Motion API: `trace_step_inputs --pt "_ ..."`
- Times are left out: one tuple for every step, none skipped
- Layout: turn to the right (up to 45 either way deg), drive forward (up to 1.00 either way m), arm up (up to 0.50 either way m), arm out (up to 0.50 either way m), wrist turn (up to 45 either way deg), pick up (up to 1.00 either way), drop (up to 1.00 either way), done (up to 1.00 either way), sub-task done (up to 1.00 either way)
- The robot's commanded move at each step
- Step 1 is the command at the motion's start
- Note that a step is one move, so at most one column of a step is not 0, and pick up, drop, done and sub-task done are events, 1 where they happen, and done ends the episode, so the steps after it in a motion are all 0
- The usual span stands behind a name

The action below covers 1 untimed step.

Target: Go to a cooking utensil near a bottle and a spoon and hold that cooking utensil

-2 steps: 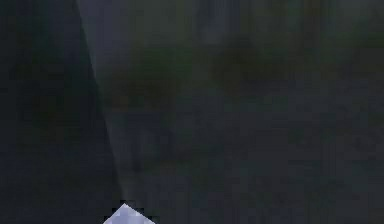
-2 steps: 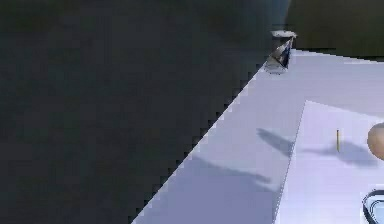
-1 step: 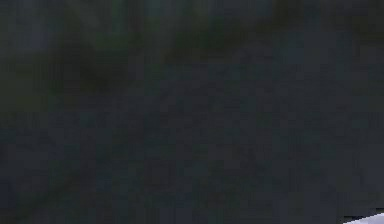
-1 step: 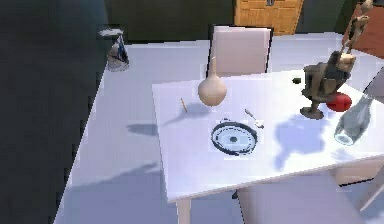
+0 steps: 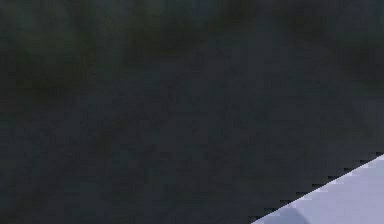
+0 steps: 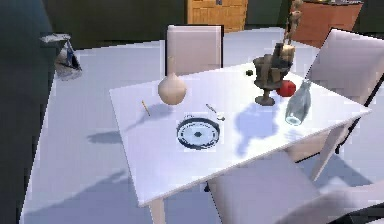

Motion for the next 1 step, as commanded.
trace_step_inputs --pt "0.0 0.0 0.5 0.0 0.0 0.0 0.0 0.0 0.0"
